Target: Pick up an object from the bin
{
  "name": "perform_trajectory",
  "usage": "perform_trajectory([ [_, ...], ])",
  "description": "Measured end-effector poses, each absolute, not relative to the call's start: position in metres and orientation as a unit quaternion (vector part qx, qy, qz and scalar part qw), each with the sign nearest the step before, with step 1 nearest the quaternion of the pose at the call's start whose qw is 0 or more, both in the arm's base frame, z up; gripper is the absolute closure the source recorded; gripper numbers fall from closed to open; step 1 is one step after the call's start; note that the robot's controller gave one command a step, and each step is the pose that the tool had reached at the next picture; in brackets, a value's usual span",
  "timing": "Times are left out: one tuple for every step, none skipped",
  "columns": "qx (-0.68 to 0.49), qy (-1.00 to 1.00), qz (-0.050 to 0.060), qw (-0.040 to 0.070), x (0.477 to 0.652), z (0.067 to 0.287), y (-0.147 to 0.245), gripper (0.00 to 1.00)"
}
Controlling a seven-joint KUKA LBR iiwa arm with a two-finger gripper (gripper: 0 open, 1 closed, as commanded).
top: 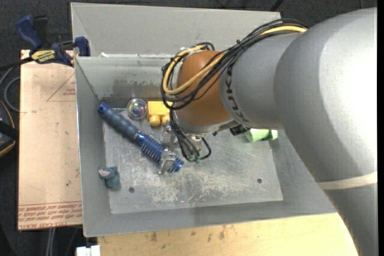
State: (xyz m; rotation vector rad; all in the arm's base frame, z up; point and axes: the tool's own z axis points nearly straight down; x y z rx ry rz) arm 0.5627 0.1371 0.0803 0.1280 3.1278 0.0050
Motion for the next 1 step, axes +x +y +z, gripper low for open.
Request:
perform_trajectory([
  [0.029,1.000,0.001,0.003,0.5532,0.2064,0.1488,1.00],
])
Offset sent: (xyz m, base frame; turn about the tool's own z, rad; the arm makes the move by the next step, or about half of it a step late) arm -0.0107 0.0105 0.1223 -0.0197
